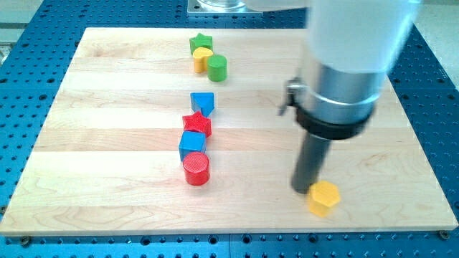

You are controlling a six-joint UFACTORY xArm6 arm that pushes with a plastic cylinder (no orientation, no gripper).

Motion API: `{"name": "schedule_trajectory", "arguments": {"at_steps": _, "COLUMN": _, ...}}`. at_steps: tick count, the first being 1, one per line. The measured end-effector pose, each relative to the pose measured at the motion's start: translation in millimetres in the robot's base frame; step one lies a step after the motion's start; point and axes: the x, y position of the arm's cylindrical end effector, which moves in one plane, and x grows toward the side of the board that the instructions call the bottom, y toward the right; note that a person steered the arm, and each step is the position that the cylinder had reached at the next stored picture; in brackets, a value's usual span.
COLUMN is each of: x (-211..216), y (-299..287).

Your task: Place the hexagon to the bottom right side of the board

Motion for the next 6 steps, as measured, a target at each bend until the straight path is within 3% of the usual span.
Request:
{"name": "schedule_trajectory", "arguments": {"at_steps": 1, "x": -7, "y": 0}}
{"name": "schedule_trajectory", "arguments": {"at_steps": 2, "x": 13, "y": -23}}
{"name": "schedule_trajectory", "arguments": {"at_steps": 3, "x": 51, "y": -1}}
{"name": "schedule_trajectory", "arguments": {"at_steps": 6, "x": 18, "y": 50}}
